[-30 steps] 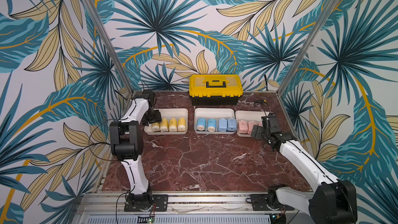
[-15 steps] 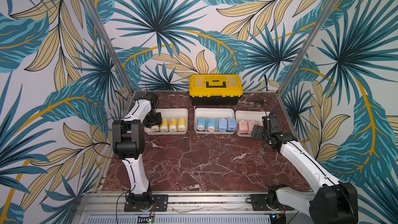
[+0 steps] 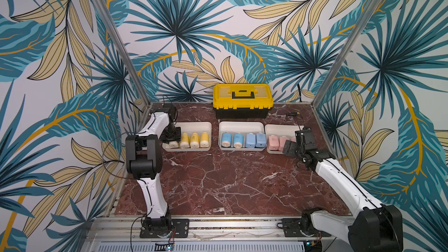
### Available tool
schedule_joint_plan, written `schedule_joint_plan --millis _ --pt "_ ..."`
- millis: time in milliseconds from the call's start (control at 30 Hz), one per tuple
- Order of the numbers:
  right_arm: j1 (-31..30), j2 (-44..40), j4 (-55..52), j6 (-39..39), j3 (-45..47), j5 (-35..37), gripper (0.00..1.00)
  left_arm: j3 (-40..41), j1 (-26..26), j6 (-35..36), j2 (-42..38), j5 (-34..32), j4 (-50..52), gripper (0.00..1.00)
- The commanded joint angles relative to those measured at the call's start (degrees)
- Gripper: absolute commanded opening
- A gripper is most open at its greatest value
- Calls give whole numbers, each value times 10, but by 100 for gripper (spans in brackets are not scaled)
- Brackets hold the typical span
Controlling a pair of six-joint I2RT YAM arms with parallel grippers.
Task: Place the pencil sharpeners by color into the storage box
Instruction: Adjust the pencil sharpener in the storage box.
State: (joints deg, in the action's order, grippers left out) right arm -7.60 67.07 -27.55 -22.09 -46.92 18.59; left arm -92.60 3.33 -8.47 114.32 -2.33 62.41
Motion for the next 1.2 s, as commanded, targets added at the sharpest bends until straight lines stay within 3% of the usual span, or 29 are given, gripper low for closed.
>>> schedule_joint_plan --millis 0,200,500,667,800,933,1167 --pt "2 -5 -13 -6 -7 -3 99 15 12 26 -10 -19 9 41" --pt "1 -5 -11 -7 -7 -6 99 23 12 23 -15 -15 9 67" --pt "1 -8 -3 -11 -2 -13 99 -2 12 6 -73 -26 8 96" --pt "1 -20 11 -9 7 -21 99 -27 12 -13 -144 -31 -1 99" --pt "1 -43 37 -1 22 -19 99 -1 12 -27 -219 -49 -58 99" --pt "1 -69 69 23 47 14 99 116 13 -25 -313 -97 -198 99" --pt "3 -84 247 117 151 94 99 506 32 -9 -504 -149 -659 99"
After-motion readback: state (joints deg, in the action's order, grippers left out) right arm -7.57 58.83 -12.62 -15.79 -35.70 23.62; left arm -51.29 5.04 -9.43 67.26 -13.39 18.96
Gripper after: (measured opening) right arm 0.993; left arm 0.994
